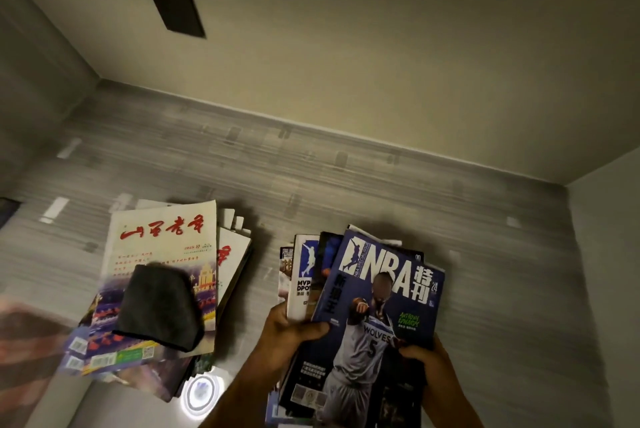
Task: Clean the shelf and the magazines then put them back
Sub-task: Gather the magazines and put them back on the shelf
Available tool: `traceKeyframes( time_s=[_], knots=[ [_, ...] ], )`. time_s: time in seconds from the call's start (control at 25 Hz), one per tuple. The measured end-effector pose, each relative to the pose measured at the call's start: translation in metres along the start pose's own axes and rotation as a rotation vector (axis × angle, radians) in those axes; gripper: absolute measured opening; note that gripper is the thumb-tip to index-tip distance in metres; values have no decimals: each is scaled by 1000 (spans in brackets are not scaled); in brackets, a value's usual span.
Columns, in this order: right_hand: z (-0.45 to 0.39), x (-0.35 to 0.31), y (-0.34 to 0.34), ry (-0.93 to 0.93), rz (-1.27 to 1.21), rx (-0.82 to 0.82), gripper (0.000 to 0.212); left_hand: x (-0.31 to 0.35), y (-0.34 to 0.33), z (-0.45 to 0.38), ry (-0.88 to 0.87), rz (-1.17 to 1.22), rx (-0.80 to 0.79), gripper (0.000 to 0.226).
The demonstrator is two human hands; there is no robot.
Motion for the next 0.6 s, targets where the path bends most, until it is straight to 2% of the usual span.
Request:
traceKeyframes(
  time_s=[0.12, 0.2, 0.28, 0.44, 0.52, 0.6],
  knots=[
    [23, -53, -28, 78, -61, -144, 70, 57, 2, 21, -83, -92, -150, 48],
    [38, -94, -43, 202, -11, -219, 70, 93, 4, 31, -142, -175, -172, 57],
    [54, -122, -62, 314, 29, -257, 60, 122, 1, 42, -227, -157, -96, 55],
    [96, -144, -100, 579, 177, -286, 42, 136, 15, 49, -419, -36, 210, 54],
    [100, -141, -103, 621, 181, -265, 43, 127, 25, 47, -436, 39, 307, 56],
    [96, -137, -97, 612, 153, -184, 43, 124, 20, 49, -455, 25, 318, 55]
  ],
)
Point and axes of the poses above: each hand's wrist, its own z-axis away from the middle knuckle, its own y-axis out of the back of the hand, x = y × z, the point moved 9 cm from there along -z, towards the middle knuckle, and after that the axes turned 6 degrees about x, right-handed, at the moved point
